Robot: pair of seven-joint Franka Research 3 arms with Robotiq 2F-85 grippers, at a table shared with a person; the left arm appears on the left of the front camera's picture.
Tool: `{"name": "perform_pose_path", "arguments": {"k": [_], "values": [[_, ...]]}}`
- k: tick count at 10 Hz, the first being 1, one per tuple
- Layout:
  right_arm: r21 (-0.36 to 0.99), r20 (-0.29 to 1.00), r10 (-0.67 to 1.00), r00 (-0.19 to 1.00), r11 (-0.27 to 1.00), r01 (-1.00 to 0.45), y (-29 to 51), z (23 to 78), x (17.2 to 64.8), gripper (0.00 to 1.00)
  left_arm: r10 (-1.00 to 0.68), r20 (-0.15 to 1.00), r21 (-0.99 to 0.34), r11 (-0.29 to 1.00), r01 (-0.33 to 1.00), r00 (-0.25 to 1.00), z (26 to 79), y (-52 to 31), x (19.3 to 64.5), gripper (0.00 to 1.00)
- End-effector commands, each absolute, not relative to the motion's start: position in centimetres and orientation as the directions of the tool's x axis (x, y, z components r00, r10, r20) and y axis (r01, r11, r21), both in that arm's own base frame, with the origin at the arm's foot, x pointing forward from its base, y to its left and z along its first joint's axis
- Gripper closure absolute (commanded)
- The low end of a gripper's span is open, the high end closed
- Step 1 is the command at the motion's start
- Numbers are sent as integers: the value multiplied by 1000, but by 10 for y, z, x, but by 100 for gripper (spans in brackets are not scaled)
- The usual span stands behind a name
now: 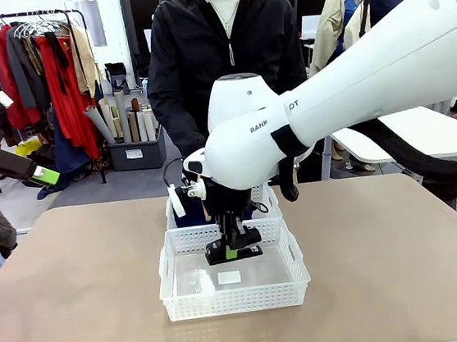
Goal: Distribute items into two baskets.
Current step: Place the picked Stapler into the Organizing basket as instructed by the person.
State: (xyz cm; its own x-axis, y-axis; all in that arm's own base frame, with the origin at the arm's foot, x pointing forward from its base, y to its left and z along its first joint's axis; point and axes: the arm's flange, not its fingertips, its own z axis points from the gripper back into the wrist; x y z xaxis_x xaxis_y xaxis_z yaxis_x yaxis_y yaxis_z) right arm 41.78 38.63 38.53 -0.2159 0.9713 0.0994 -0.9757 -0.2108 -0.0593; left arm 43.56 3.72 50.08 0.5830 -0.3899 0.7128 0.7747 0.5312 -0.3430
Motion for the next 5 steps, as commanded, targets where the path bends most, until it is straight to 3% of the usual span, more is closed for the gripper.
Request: {"name": "perform_pose_path", "arguments": {"k": [1,5], "values": [[-75,86,974,-210,-203,-976,390,378,418,100,-402,707,-337,532,777,582,501,38,433,0],[-30,84,980,-181,-179,-983,390,354,419,100,-402,707,-337,532,777,582,501,38,433,0]]}}
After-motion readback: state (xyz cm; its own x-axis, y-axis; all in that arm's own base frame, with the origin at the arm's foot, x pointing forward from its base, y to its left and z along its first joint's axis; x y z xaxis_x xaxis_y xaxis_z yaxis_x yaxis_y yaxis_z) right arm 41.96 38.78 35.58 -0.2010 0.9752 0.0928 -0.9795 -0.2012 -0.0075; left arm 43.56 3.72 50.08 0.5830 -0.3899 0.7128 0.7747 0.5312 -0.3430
